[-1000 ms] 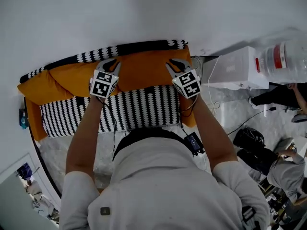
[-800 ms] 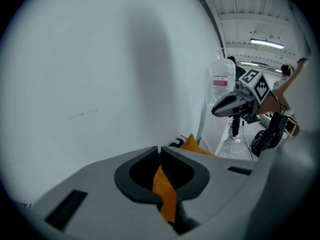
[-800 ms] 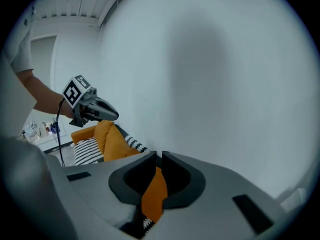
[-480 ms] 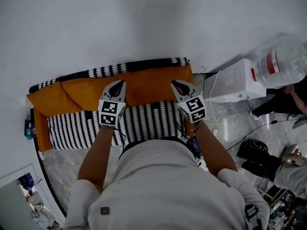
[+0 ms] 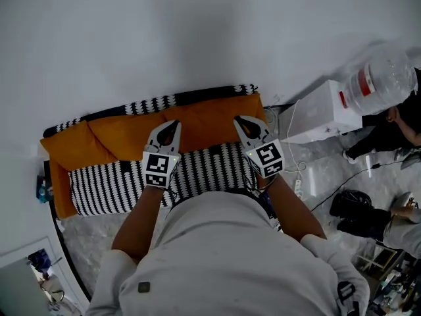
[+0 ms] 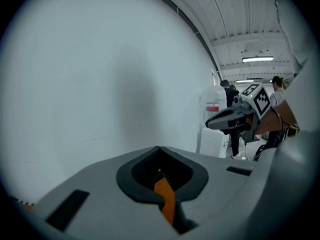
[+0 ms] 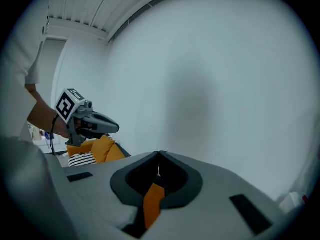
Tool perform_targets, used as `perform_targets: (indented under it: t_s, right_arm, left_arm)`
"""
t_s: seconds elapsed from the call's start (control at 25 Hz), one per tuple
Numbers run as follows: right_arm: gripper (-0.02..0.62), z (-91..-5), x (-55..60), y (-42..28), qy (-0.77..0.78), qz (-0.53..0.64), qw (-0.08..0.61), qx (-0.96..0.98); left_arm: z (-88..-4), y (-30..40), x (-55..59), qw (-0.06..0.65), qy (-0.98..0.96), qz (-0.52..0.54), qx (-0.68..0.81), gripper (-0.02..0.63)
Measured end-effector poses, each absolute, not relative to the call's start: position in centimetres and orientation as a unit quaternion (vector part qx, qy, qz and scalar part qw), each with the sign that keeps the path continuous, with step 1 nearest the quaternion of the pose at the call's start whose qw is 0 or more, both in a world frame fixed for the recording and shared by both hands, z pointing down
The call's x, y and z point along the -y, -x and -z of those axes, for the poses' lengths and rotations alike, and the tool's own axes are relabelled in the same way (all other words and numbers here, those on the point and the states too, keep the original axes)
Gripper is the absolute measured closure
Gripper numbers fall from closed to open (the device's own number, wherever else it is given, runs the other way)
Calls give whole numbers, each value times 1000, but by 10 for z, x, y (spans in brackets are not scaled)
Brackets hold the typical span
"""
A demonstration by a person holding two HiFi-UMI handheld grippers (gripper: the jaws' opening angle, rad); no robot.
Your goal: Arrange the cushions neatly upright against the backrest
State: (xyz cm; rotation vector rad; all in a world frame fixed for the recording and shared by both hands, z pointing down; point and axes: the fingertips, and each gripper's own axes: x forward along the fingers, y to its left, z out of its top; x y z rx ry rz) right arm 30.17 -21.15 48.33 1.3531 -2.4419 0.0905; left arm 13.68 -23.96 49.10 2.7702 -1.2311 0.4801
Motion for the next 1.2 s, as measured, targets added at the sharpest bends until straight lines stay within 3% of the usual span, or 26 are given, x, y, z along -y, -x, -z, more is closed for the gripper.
perform_targets:
  t_s: [0.48,1.2]
  right_arm:
    - [569,-458,148,-336,-460,-2,173,871]
    - [569,-453,-15,-398,-425,3,154,892]
  left_arm:
    - [-457,-155,185,28,-894,-129,427,597]
    - [-428,-228,-1,17,-893,-125,433,597]
